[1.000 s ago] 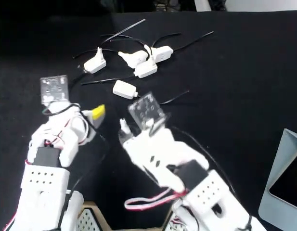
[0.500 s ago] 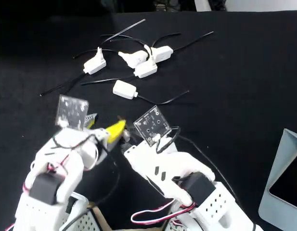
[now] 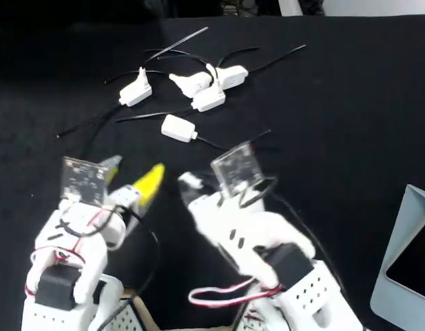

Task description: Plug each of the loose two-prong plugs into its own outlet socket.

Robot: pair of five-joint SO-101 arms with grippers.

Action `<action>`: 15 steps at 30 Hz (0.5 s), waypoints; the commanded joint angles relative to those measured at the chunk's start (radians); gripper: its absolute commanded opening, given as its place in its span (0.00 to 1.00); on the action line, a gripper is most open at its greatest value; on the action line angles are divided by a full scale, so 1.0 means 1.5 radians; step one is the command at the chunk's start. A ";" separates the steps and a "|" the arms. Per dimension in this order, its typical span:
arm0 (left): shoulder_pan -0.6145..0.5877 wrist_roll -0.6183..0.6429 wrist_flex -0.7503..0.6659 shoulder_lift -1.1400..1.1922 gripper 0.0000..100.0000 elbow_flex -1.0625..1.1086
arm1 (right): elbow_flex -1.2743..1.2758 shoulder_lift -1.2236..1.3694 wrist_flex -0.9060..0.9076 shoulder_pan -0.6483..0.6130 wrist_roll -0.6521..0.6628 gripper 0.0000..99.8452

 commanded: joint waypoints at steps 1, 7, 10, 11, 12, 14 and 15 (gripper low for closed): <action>-0.046 -0.006 -0.080 0.115 0.28 -0.021 | -0.064 -0.007 0.012 0.081 -0.026 0.01; -0.042 -0.053 -0.151 0.413 0.28 -0.146 | -0.079 -0.007 0.015 0.167 -0.052 0.01; -0.042 -0.063 -0.148 0.573 0.29 -0.260 | -0.080 -0.007 0.014 0.188 -0.052 0.01; -0.042 -0.062 -0.148 0.623 0.30 -0.297 | -0.080 -0.007 0.014 0.191 -0.052 0.01; -0.042 -0.062 -0.148 0.673 0.31 -0.335 | -0.080 -0.007 0.014 0.192 -0.052 0.01; -0.042 -0.045 -0.149 0.768 0.32 -0.410 | -0.077 -0.007 0.014 0.192 -0.052 0.01; -0.042 -0.031 -0.149 0.812 0.32 -0.445 | -0.076 -0.007 0.014 0.192 -0.052 0.01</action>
